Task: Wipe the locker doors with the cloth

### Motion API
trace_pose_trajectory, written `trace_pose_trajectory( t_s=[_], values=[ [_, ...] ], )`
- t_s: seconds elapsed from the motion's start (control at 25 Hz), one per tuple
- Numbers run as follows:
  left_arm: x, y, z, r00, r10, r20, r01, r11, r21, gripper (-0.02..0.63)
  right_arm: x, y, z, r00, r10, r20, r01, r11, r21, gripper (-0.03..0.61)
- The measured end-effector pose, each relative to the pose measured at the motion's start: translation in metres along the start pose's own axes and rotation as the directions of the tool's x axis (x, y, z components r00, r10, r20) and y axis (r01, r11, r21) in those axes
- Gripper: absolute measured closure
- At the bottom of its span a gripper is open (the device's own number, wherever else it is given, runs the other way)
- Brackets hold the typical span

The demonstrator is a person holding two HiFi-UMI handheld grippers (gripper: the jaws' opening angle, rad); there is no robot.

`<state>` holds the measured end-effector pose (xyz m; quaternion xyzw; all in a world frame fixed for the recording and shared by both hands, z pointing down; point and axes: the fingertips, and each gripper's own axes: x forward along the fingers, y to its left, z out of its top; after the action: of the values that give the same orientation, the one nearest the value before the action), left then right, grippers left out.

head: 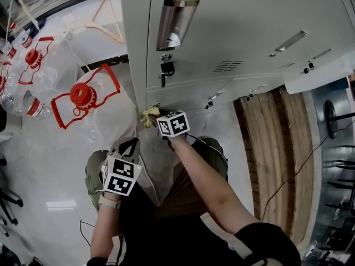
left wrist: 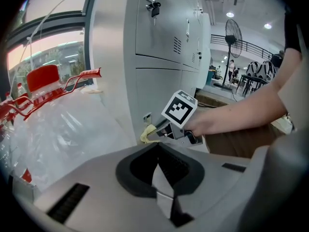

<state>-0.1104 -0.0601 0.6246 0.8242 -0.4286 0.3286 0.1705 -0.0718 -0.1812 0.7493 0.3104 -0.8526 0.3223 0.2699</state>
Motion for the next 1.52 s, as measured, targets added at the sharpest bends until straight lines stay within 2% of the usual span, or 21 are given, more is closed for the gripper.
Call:
trace_pose_trajectory(
  t_s=[0.16, 0.4, 0.56, 1.0, 1.2, 1.52],
  values=[
    [0.005, -0.003, 0.001, 1.000, -0.005, -0.009, 0.005, 1.000, 0.007, 0.606, -0.014, -0.018, 0.006, 1.000, -0.009, 0.010, 0.009, 1.000, 0.008, 0.434],
    [0.011, -0.011, 0.006, 1.000, -0.019, -0.006, 0.019, 1.000, 0.013, 0.606, -0.023, -0.025, 0.006, 1.000, 0.005, -0.017, -0.006, 0.999, -0.035, 0.434],
    [0.014, -0.013, 0.006, 1.000, -0.018, -0.013, 0.018, 1.000, 0.019, 0.606, -0.032, -0.039, 0.005, 0.999, -0.016, -0.037, 0.014, 0.998, -0.062, 0.434],
    [0.019, -0.022, 0.008, 0.999, -0.025, -0.025, 0.026, 0.999, 0.041, 0.606, -0.073, -0.107, 0.000, 0.988, -0.131, -0.081, 0.129, 0.991, -0.036, 0.436],
    [0.018, -0.025, 0.009, 0.999, -0.036, -0.024, 0.037, 0.998, 0.042, 0.606, -0.094, -0.146, -0.007, 0.974, -0.214, -0.081, 0.215, 0.976, 0.011, 0.436],
    [0.015, -0.024, 0.008, 0.999, -0.025, -0.029, 0.026, 0.999, 0.041, 0.606, -0.104, -0.178, -0.018, 0.945, -0.314, -0.091, 0.321, 0.945, 0.068, 0.434]
  ],
)
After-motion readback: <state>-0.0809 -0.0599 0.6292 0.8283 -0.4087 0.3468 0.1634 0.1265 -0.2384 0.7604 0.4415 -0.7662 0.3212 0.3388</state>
